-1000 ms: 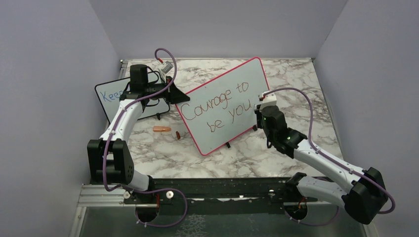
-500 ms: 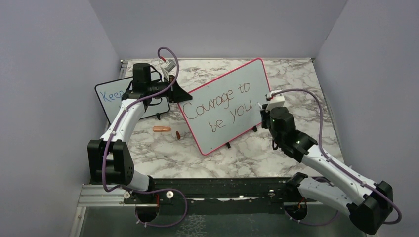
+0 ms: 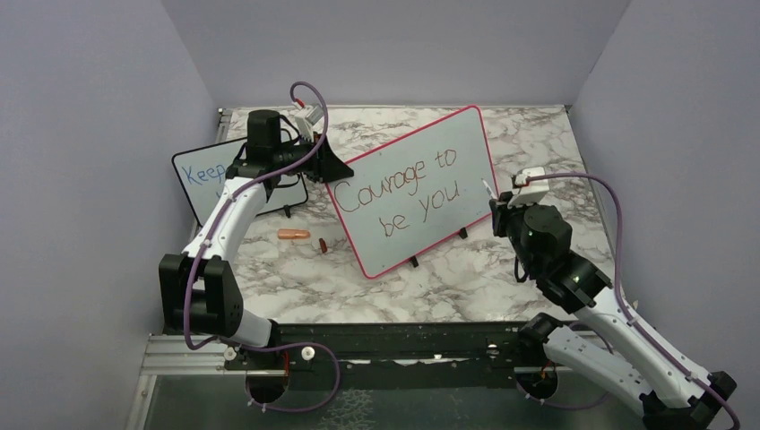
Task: Write a sentence on the whiteboard
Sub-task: Write a sentence on the whiteboard, then close the whiteboard marker at the center of the board.
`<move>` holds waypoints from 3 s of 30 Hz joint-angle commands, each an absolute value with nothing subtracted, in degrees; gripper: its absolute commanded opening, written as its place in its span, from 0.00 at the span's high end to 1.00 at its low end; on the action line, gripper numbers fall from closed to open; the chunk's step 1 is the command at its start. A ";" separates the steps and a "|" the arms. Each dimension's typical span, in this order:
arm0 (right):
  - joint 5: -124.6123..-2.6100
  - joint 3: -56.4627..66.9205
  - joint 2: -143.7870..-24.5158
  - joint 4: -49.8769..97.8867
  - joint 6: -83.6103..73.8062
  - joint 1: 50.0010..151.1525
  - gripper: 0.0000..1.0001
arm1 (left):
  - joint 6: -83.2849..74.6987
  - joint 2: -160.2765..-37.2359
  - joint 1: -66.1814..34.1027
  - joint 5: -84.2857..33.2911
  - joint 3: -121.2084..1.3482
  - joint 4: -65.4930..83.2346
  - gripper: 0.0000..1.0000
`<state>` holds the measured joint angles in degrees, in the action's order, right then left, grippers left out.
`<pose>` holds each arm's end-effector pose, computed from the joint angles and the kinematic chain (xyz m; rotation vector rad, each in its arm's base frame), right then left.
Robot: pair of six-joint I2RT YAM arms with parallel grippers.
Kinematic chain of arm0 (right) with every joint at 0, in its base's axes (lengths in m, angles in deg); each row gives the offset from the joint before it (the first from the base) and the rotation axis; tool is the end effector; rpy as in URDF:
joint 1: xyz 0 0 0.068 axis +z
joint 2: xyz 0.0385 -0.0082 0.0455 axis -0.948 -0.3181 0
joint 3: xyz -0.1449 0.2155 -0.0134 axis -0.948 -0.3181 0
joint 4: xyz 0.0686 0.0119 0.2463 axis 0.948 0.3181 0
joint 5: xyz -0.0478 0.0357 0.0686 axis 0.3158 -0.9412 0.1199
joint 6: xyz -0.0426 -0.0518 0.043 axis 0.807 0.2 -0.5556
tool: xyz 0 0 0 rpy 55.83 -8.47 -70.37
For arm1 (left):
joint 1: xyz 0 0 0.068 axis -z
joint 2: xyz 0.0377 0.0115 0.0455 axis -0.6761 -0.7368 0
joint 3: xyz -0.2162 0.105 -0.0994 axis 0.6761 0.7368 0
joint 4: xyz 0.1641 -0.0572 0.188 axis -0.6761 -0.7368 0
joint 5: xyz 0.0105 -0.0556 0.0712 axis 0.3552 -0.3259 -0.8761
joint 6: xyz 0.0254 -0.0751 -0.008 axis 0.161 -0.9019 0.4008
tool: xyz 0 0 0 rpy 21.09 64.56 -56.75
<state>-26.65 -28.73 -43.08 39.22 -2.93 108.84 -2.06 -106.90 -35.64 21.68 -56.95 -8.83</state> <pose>0.1754 0.0917 0.3089 -0.1479 1.7798 0.0641 0.3271 -0.0964 0.3052 0.5519 1.9681 -1.1770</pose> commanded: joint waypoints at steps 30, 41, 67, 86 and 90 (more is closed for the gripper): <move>-26.65 -28.44 -31.41 44.37 -3.15 108.54 0.99 | -18.14 -78.45 -36.17 -40.49 -41.90 -28.64 0.01; -27.41 -28.82 -29.93 44.07 -3.27 108.54 0.99 | -25.66 -79.70 -35.95 -34.44 -30.36 -28.14 0.22; -25.86 -28.96 -28.46 44.51 -3.78 108.54 0.99 | -28.33 -98.77 -25.86 -36.48 -25.69 -12.88 0.60; -25.95 -29.01 -28.28 44.24 -3.72 108.54 0.99 | -30.17 -102.42 -24.61 -41.85 -26.53 -12.48 0.69; -26.00 -29.04 -28.24 44.38 -3.71 108.57 0.99 | -31.42 -102.05 -24.74 -44.87 -26.35 -12.46 0.71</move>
